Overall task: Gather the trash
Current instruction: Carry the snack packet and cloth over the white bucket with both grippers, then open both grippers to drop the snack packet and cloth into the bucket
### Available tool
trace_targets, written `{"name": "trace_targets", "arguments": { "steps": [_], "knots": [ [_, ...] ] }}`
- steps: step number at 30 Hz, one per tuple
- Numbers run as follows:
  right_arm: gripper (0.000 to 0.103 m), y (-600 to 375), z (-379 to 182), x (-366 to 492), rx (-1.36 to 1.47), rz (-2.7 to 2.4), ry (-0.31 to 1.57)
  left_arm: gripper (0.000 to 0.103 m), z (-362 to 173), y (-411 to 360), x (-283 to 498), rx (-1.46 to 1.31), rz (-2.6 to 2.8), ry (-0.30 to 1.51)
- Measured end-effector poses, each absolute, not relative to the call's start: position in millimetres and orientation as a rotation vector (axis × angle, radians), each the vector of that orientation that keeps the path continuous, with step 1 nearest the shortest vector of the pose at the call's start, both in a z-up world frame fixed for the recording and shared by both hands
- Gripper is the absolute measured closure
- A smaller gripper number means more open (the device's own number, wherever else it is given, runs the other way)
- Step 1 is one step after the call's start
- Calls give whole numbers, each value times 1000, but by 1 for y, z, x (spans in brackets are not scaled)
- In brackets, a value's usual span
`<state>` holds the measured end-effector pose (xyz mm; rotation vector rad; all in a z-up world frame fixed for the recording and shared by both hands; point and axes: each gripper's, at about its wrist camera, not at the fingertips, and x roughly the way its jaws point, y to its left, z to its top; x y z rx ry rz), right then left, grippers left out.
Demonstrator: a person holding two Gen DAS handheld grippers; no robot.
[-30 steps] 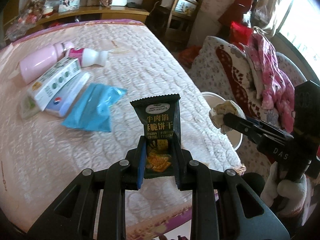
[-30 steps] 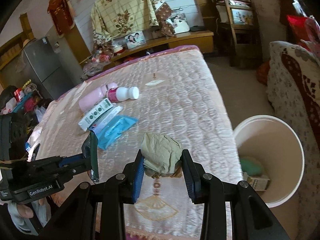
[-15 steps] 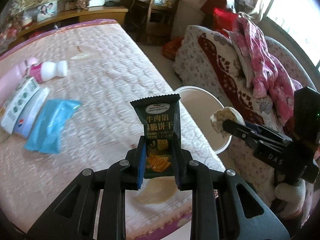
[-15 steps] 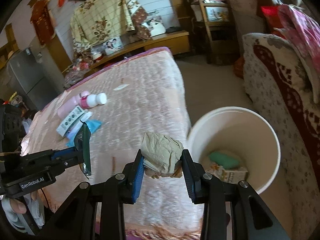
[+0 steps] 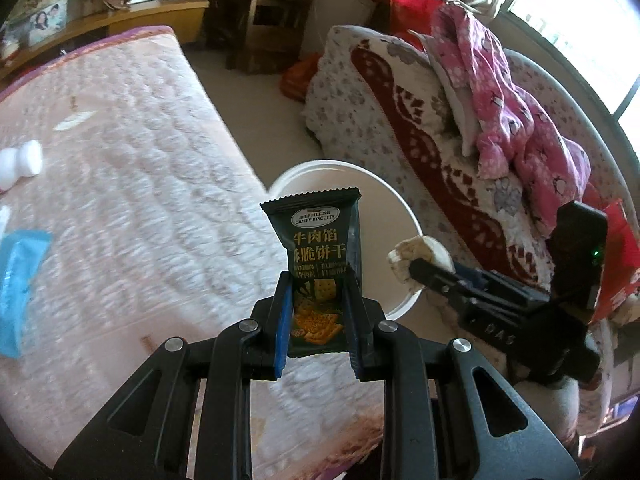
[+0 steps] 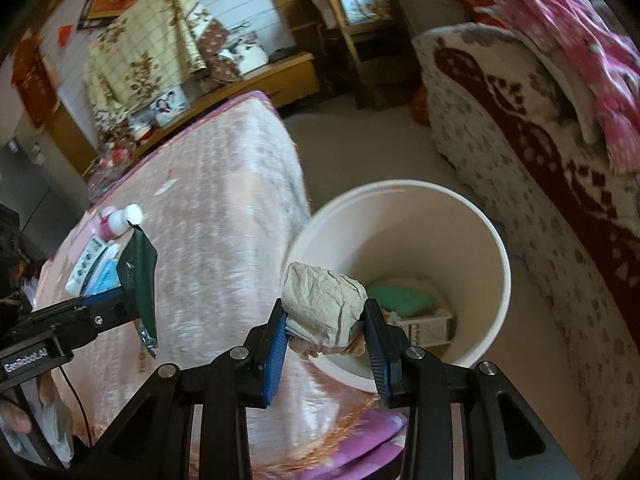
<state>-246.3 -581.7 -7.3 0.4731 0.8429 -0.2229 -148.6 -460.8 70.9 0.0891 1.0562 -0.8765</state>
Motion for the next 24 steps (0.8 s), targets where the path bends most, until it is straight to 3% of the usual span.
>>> {"name": "trace_targets", "arguments": {
  "steps": [4,11,13,15,24],
  "knots": [
    [68,-591,-18,-246,486,-243,863,82,64,-477,-146,83,-886,1072],
    [57,-605,-31,-241,489,-285,878,81,55,-499,-139,59,-899,1076],
    [50,-609,-34,-241,492,-309,878,77,53,-504,-135,57,-898,1079],
    [46,-614,-35,-243,507,-322,873,53,52,-505,-133,50,-892,1080],
    [43,-614,-34,-248,525,-313,865,50,57,-492,-135,66,-870,1043]
  ]
}}
